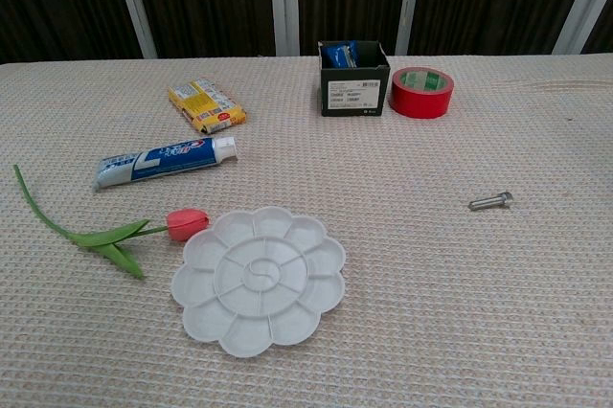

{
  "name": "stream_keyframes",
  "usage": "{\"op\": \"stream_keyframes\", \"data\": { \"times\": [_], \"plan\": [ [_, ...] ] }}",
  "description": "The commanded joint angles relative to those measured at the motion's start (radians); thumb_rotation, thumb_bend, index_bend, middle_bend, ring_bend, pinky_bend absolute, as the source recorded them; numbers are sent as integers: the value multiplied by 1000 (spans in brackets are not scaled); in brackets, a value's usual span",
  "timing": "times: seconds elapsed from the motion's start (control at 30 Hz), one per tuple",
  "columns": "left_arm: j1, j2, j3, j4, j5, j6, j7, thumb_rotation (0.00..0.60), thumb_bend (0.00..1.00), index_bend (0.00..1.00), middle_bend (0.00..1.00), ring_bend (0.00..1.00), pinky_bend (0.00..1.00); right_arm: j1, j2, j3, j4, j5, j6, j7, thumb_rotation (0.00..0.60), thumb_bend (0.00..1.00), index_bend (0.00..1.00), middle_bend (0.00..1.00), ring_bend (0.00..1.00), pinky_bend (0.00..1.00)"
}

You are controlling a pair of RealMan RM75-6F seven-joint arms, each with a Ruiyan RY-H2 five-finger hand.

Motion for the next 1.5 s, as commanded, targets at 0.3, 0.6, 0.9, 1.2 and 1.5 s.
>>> {"op": "stream_keyframes", "data": {
  "times": [0.3, 0.6, 0.9, 1.2, 1.5],
  "plan": [
    [3, 2, 4, -4, 9, 6, 3, 600, 251, 144, 0, 0, 0, 3, -4, -6, 3, -2, -10, -7, 600, 221, 37, 0, 2, 10],
    [0, 0, -6, -5, -14, -1, -1, 600, 251, 144, 0, 0, 0, 0, -11, 2, 5, 11, -3, -3, 600, 222, 37, 0, 4, 10],
    [11, 6, -1, -8, -7, 15, -11, 600, 251, 144, 0, 0, 0, 55, -33, 12, -9, 3, -77, -50, 600, 222, 39, 1, 11, 10],
    [4, 2, -2, -7, -11, 2, 1, 600, 251, 144, 0, 0, 0, 200, -35, 84, -28, 68, -262, -54, 600, 221, 160, 10, 99, 10],
    [2, -1, -4, -10, -18, -2, 13, 600, 251, 144, 0, 0, 0, 354, -52, 146, -66, 264, -490, -139, 600, 221, 213, 20, 111, 28]
  ]
}}
